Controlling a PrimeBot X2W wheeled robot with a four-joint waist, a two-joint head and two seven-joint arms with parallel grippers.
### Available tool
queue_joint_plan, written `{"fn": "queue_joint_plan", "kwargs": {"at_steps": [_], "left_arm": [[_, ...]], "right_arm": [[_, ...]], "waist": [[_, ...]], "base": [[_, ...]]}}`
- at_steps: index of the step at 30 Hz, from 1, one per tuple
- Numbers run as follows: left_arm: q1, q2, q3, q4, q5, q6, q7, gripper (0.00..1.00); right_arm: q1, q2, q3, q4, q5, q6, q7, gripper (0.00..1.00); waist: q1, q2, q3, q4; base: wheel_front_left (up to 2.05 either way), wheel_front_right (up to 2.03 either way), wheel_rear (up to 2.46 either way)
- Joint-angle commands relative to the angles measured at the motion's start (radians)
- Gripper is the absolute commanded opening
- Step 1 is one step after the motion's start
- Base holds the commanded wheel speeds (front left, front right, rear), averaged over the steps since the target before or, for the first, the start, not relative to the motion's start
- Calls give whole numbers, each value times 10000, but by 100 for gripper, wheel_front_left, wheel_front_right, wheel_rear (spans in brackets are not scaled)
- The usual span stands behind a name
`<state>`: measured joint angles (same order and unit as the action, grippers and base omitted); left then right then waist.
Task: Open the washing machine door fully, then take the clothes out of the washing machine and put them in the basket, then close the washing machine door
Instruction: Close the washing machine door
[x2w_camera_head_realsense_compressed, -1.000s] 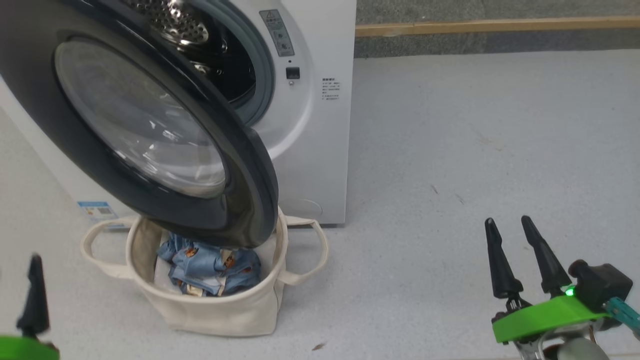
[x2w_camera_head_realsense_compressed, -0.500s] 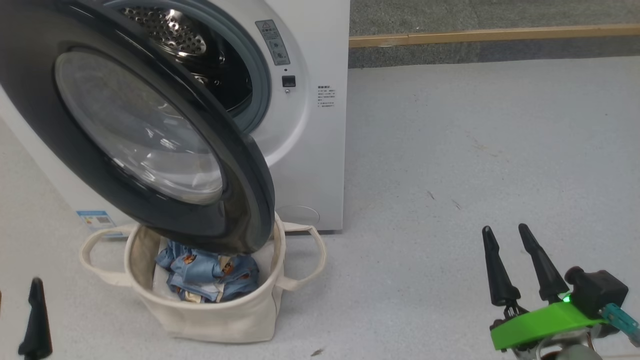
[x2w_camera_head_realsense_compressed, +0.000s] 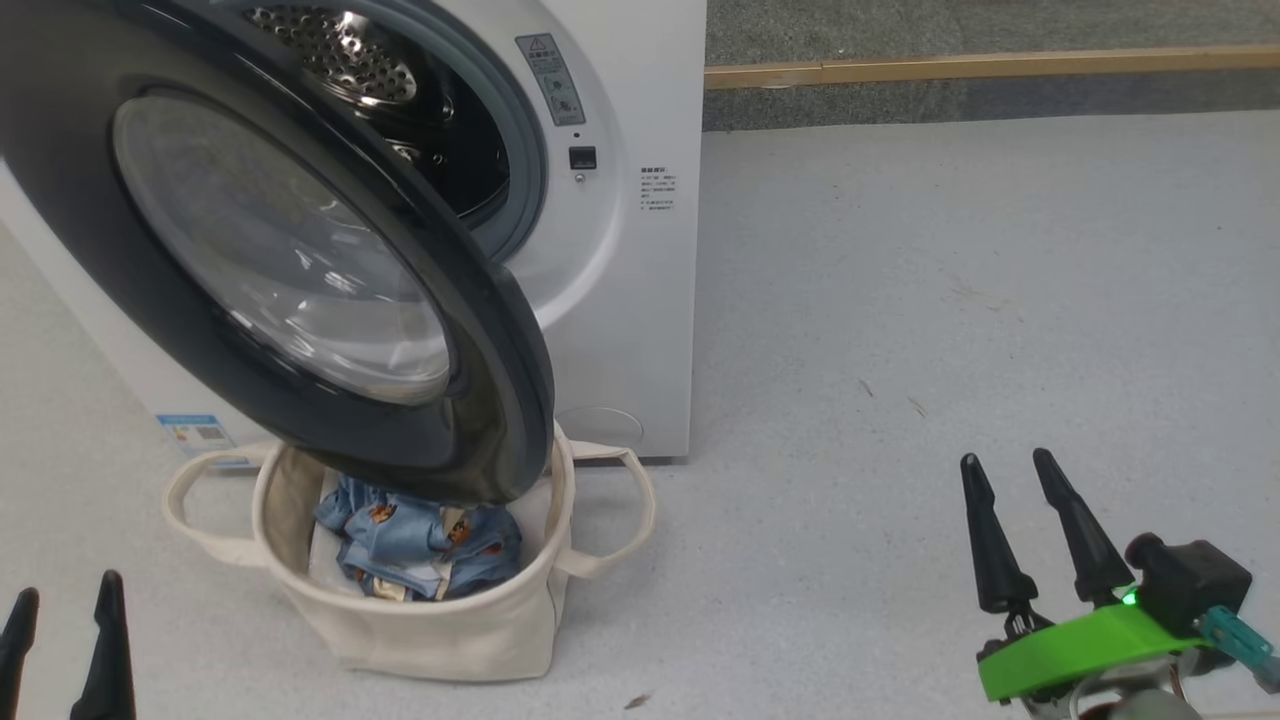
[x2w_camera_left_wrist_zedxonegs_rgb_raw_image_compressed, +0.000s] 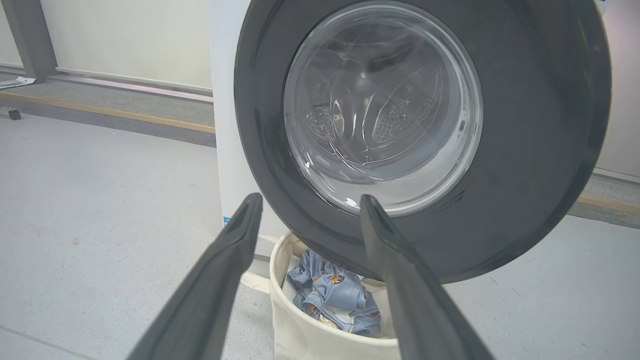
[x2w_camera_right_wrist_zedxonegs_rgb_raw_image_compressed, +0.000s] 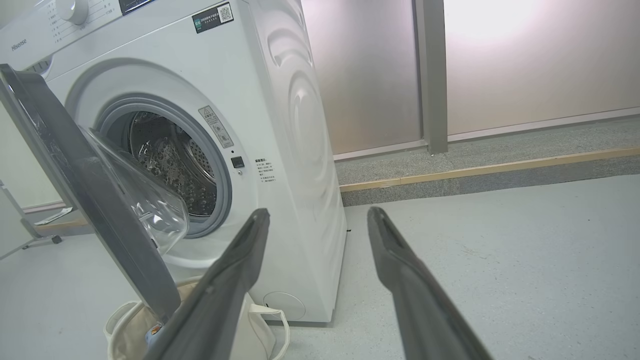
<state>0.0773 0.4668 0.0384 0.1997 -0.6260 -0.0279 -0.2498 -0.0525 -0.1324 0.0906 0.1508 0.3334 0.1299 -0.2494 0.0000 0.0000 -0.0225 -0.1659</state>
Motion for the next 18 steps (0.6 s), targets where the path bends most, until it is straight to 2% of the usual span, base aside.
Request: {"fn": "queue_joint_plan", "kwargs": {"at_steps": [1,13,14,15,18], "left_arm": [[-673,430,353,-225,105,-47,-84,100],[-808,502,205,-339,105,-61,-25,100],[-816,509,201,-340,98,-61,-22,100],[-824,508,197,-337,83,-63,-22,100],[-845,483,252,-325,9,-42,-28,100]], "right_arm": [[-294,-96,254,-242,-61,8,-120,100],[-283,-126,339,-53,-25,8,-63,100],[-290,-136,351,-46,-5,8,-30,95],[-300,-142,348,-52,23,8,-17,2],[-405,-160,354,-126,118,8,56,0]], "waist": [[0,0,-7,6],[0,0,14,23],[0,0,22,33],[0,0,29,47],[0,0,92,103]], "base": [[0,0,0],[0,0,0],[0,0,0],[0,0,0],[0,0,0]]}}
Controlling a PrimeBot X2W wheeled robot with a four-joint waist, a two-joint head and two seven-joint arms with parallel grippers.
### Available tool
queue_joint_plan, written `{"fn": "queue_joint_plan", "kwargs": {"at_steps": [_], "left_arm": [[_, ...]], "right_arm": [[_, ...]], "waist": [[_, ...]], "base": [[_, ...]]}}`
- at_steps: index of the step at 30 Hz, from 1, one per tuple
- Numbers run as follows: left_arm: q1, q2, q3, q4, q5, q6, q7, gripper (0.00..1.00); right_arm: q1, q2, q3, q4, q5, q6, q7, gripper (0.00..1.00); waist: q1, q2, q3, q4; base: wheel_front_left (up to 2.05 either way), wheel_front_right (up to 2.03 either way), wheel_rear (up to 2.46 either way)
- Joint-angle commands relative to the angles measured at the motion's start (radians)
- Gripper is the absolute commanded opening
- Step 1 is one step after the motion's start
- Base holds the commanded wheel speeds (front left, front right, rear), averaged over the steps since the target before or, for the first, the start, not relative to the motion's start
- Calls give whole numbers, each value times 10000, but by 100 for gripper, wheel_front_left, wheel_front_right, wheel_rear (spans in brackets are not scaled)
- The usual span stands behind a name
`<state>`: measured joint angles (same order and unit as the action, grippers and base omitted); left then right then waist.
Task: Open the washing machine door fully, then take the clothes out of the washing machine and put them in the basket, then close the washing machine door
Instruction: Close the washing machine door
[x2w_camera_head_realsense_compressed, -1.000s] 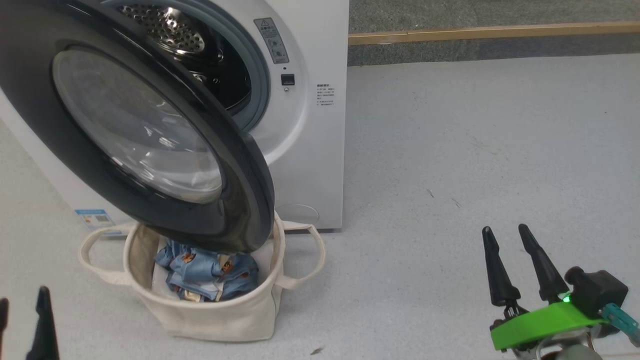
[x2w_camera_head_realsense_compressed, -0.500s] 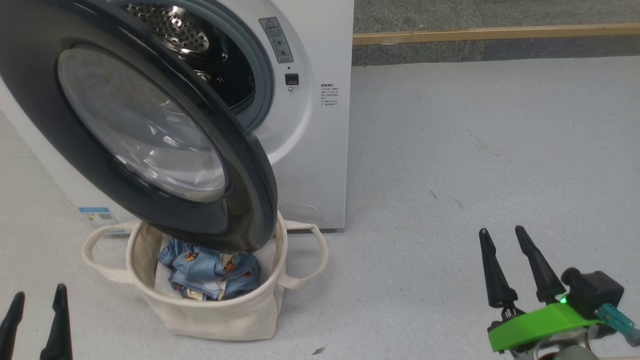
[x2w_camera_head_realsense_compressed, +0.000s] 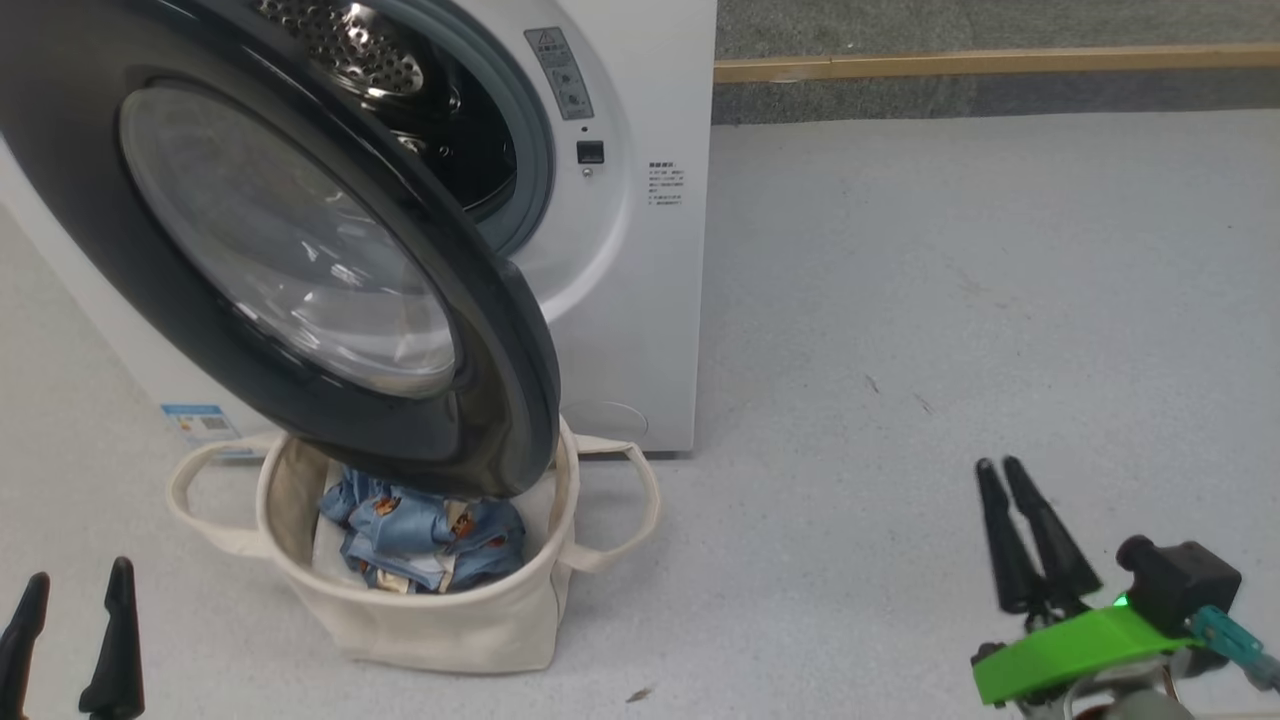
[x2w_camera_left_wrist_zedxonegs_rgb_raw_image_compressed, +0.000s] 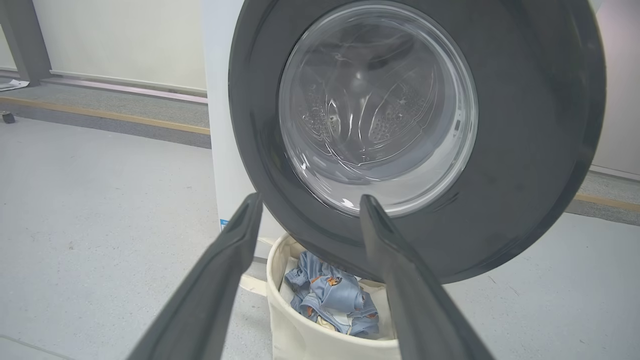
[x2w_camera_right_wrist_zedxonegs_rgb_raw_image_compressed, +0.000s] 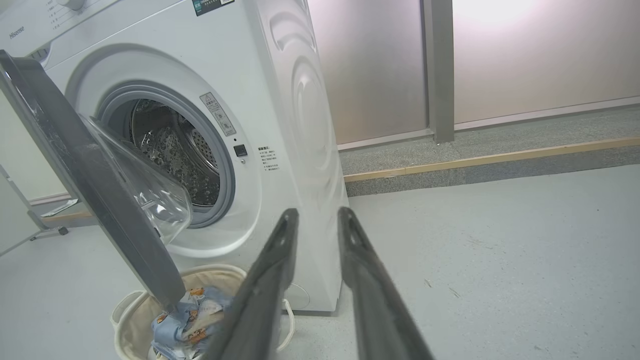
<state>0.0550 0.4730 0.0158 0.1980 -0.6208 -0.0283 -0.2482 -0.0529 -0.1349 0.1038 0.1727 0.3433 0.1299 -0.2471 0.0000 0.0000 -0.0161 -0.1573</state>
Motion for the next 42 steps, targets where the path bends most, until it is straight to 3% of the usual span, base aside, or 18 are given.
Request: {"fn": "queue_joint_plan", "kwargs": {"at_steps": [1,9,21,32,42], "left_arm": [[-618,435,500,-305,-51,-32,-46,100],[-908,260,289,-290,39,-118,-77,100],[-2798,-330,-442,284,476,-114,-107,100],[-4030,-1186,-1174,996,846,-363,-128,100],[-4307,-1516,-1158,1155,1110,-574,-134,100]], "right_arm": [[-484,-142,235,-398,24,8,61,0],[-1696,-319,683,-1000,12,8,517,0],[-4329,-133,2395,-1694,145,8,1733,0],[-5567,712,4078,-433,703,8,2486,0],[-4923,843,4148,914,1033,8,2087,0]], "waist": [[0,0,57,35],[0,0,165,665],[0,0,777,2572],[0,0,1107,3944],[0,0,1252,4361]], "base": [[0,0,0],[0,0,0],[0,0,0],[0,0,0],[0,0,0]]}}
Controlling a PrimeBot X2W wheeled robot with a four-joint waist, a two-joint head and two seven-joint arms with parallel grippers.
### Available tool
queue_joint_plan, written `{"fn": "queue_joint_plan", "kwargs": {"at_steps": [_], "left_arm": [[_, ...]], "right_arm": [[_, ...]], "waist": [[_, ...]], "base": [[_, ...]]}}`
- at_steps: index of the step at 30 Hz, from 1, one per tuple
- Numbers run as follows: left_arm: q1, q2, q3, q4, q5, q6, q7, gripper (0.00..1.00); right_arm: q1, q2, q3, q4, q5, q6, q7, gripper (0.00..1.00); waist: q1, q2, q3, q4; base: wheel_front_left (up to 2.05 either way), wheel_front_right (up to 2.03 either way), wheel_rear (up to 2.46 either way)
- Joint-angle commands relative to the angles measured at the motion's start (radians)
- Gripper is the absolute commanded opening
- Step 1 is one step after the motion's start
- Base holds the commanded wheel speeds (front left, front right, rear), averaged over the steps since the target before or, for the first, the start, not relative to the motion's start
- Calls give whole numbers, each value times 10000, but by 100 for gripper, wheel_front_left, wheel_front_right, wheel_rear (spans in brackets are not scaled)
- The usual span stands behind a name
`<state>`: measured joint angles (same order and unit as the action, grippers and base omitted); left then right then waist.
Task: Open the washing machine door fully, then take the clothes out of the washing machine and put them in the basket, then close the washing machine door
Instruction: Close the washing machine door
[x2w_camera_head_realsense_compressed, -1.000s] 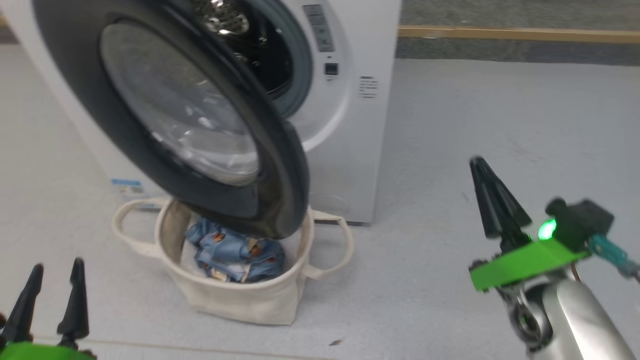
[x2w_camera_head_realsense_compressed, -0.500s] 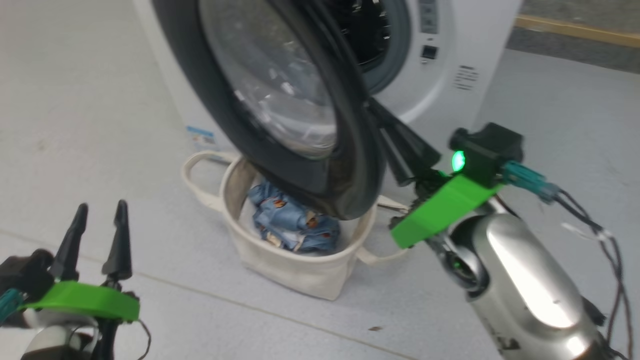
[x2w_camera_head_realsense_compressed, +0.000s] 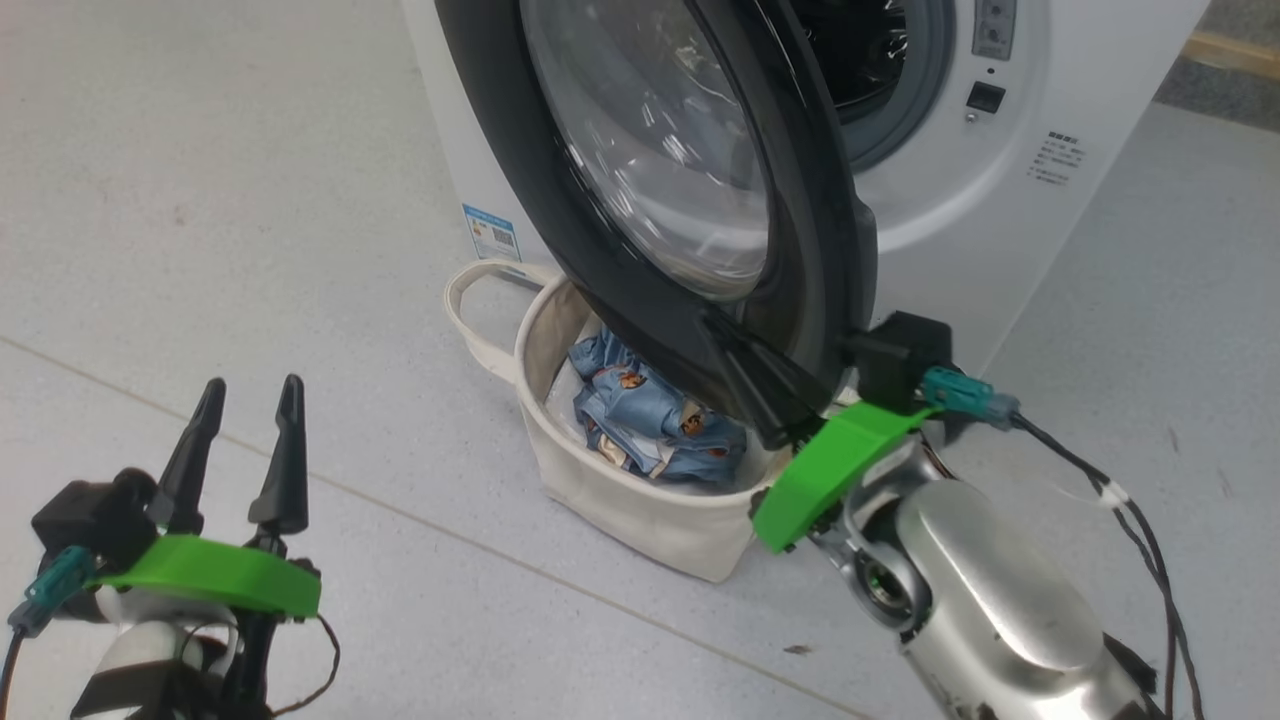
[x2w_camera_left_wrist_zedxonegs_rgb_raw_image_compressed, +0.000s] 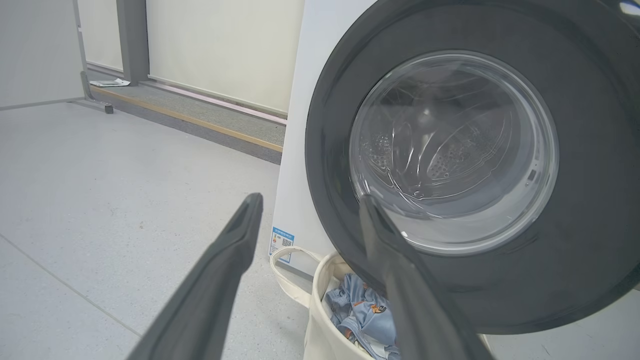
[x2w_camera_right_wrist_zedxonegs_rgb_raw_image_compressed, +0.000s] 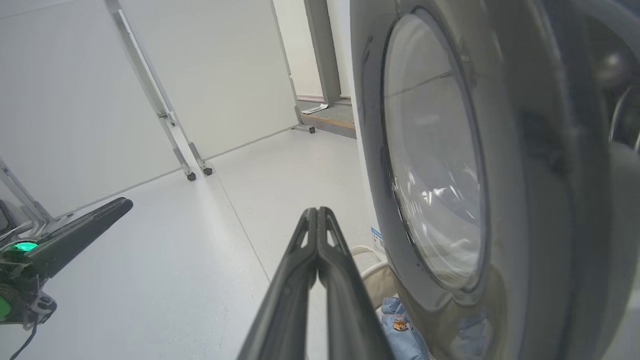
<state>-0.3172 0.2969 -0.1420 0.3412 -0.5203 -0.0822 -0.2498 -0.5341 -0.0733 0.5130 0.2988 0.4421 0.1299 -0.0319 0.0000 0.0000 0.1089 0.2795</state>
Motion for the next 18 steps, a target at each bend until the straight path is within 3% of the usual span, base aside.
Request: {"fn": "queue_joint_plan", "kwargs": {"at_steps": [1,9,18], "left_arm": [[-590,234,454,-285,123,-50,-118,100],[-677,94,576,-294,276,-170,-119,100],[-878,-133,441,-234,493,-307,-120,100]], "right_arm": [[-62,228,-22,-271,56,8,-129,0],[-127,230,-760,564,349,8,-607,0],[-1457,230,-1335,2567,1010,8,-1595,0]], "waist": [[0,0,34,-17],[0,0,260,-216],[0,0,663,-380]], "base": [[0,0,0],[0,0,0],[0,0,0]]}}
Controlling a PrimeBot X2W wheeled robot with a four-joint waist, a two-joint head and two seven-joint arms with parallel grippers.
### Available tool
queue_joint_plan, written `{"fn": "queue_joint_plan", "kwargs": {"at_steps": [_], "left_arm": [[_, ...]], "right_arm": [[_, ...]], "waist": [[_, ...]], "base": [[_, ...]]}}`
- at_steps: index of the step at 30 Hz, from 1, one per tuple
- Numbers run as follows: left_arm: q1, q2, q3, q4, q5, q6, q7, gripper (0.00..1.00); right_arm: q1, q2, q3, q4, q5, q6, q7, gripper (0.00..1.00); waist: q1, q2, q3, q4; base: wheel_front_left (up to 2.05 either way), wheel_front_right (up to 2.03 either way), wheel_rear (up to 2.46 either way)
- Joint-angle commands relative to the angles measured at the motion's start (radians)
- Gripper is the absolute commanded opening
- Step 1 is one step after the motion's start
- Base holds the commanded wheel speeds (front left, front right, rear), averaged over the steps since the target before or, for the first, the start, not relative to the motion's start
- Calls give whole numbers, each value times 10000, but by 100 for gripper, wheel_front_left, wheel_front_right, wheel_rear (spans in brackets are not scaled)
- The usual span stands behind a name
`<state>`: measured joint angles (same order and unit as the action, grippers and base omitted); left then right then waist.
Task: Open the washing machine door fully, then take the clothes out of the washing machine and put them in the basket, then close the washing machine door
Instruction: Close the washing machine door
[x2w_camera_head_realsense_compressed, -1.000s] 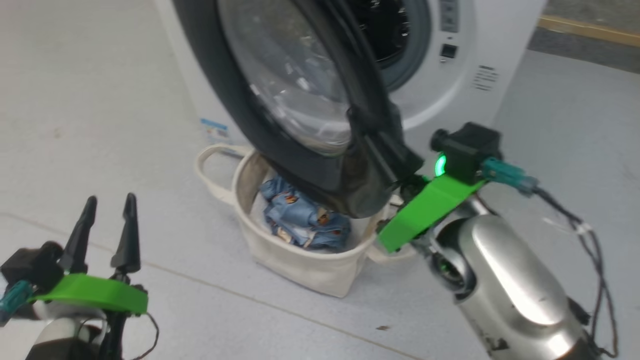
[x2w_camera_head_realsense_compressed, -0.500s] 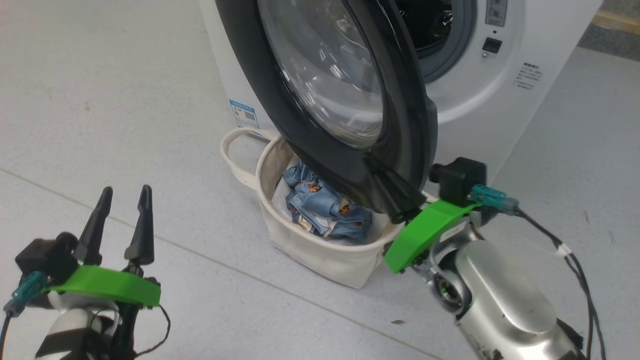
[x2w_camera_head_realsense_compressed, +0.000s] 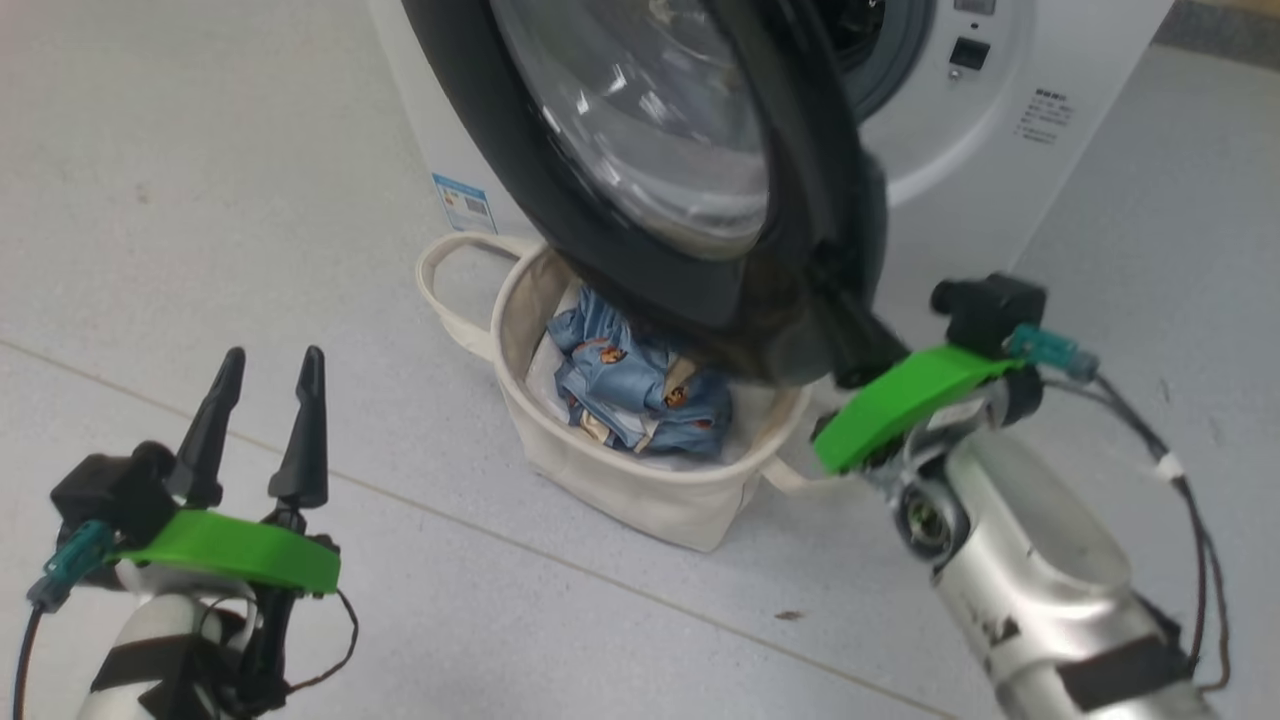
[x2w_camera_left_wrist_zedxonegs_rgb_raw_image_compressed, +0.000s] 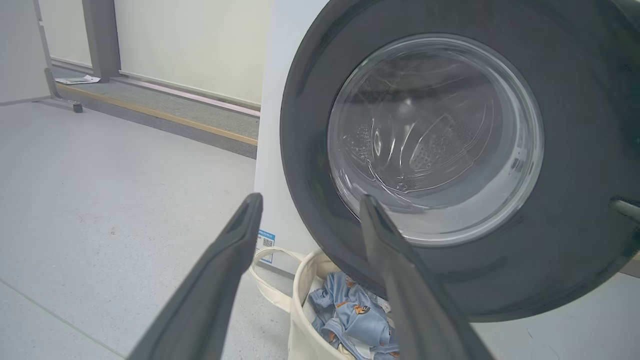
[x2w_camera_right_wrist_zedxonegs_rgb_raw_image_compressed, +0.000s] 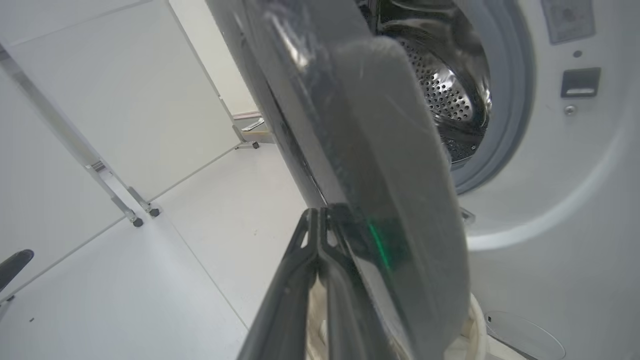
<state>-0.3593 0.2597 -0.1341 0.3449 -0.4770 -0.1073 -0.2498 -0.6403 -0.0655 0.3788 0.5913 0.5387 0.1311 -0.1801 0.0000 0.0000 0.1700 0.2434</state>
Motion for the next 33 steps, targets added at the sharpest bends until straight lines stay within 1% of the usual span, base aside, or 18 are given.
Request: {"fn": "queue_joint_plan", "kwargs": {"at_steps": [1,8,16,21,25,33], "left_arm": [[-489,218,327,-265,83,-68,-120,100],[-824,91,214,-301,185,-125,-120,100],[-1459,-271,-34,-239,320,-182,-120,100],[-1666,-448,-42,-223,398,-206,-120,100],[-1742,-528,-22,-209,436,-215,-120,100],[-1843,-582,96,-251,499,-228,-120,100]], "right_arm": [[-583,152,-121,-162,26,-4,-202,0],[-2224,152,-937,1057,51,-4,-643,0],[-4117,152,-1879,2525,-127,-4,-808,0],[-4708,152,-2640,2823,-474,-4,-813,0],[-4900,152,-3037,2948,-659,-4,-814,0],[-5346,152,-4073,3111,-1252,-4,-815,0]], "waist": [[0,0,127,-24],[0,0,943,-122],[0,0,1804,-84],[0,0,2067,-28],[0,0,2174,21],[0,0,2495,46]], "base": [[0,0,0],[0,0,0],[0,0,0],[0,0,0],[0,0,0],[0,0,0]]}}
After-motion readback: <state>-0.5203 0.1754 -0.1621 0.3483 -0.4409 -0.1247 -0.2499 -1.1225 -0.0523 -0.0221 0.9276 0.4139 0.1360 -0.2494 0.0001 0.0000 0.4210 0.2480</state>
